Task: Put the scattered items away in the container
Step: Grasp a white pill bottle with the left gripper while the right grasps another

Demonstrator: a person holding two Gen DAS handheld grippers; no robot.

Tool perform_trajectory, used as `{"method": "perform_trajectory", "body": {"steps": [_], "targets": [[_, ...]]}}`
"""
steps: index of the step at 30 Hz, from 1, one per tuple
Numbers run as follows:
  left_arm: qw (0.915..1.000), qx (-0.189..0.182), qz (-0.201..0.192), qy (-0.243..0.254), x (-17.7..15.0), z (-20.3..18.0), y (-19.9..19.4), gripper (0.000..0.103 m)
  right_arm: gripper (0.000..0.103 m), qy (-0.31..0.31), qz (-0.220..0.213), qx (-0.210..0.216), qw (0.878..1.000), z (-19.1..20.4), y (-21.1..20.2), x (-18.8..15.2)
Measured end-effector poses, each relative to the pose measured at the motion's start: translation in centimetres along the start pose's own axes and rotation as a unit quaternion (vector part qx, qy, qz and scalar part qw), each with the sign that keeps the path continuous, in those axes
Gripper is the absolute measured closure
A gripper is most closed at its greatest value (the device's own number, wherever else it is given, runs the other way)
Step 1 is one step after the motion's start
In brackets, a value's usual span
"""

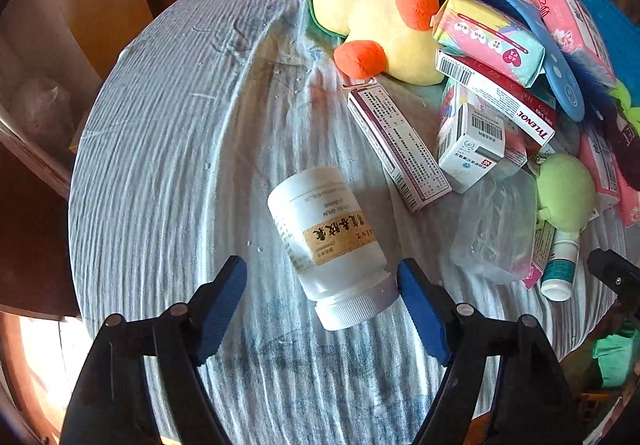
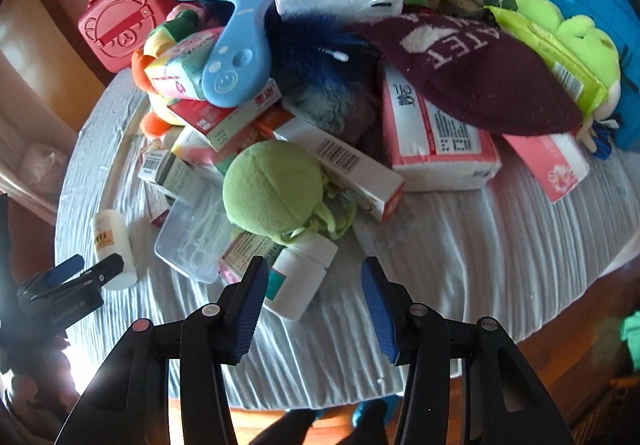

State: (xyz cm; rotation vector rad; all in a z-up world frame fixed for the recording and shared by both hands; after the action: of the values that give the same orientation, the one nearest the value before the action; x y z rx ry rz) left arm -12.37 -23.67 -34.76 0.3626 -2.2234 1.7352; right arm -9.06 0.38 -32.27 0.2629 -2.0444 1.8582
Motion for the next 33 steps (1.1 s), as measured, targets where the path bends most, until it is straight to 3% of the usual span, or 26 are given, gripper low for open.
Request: {"method": "perform_trajectory", "body": {"steps": [5, 7, 8, 19, 25, 33], "targets": [[0.9998, -0.006, 0.014, 0.01, 0.2, 0.5, 1.4, 0.033, 0.055, 0.004, 0.013, -0.01, 1.0, 1.3, 1.4, -0.5], [0.9996, -0.015, 0.022, 0.013, 0.0, 0.4, 1.9, 0.054, 0.063, 0.004, 0.025, -0.017, 1.0, 1.7, 2.4, -0.9], [0.9994, -0.019, 0.023, 0.016, -0.1, 0.3, 2.0, 0.058, 0.064, 0.004, 0.027, -0.021, 0.999, 1.7, 2.8, -1.0], [0.9986, -0.02, 0.015, 0.048, -0.5, -1.4, 1.1, 0.057, 0.068, -0.003, 0.032, -0.044, 0.998, 0.6, 3.6, -1.4], [0.9963, -0.02, -0.036, 0.075, 0.3, -3.1, -3.0, 0.057, 0.069, -0.015, 0.017, -0.041, 0.999, -0.2, 1.1, -1.4], [0.987, -0.056, -0.097, 0.116, 3.5, -7.8, -8.3, 0.057, 0.069, -0.006, -0.037, -0.029, 0.999, -2.8, -4.9, 0.3]]}}
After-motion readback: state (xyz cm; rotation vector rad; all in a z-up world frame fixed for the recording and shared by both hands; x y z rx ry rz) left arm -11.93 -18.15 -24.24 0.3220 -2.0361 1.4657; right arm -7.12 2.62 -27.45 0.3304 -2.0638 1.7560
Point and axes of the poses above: each gripper's, at about its wrist camera, not at the fingertips, and y roughly the way its jaws point, z to its left, x to its top, the point moved 8 cm from there along y, roughly the way its jaws point, and after that the axes turned 13 degrees about -x, right-handed, at the moved point
